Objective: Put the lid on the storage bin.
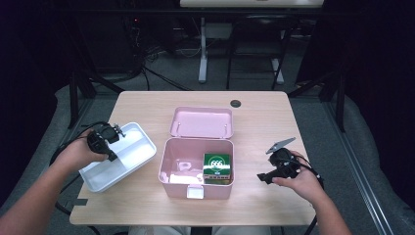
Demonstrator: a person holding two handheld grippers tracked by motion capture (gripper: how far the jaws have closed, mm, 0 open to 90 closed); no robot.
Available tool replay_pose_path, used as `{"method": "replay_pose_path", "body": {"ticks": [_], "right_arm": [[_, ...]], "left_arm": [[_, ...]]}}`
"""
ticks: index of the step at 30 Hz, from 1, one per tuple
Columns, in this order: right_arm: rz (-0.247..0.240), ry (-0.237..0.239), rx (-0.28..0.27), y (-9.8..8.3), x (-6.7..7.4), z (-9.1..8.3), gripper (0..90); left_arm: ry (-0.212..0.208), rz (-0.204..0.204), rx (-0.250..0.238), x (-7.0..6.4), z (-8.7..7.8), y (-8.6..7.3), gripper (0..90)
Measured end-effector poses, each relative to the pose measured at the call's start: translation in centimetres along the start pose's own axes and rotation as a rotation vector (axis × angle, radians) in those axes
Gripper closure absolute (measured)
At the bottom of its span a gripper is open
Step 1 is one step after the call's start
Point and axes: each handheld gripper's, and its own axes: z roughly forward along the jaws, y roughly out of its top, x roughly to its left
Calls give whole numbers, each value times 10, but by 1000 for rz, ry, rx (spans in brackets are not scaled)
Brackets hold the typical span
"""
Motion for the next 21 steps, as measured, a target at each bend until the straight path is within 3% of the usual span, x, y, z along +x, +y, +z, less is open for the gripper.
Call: {"method": "replay_pose_path", "body": {"ticks": [2,6,21], "right_arm": [[2,0,1,0,0,-1,229],[0,1,0,0,-1,-1,229],[3,1,-4,0,-1,-1,229]], "left_arm": [[4,23,-5,0,-6,0,894],[2,118,-11,-2,-16,2,893],[21,211,-30,-18,-46,25,894]]}}
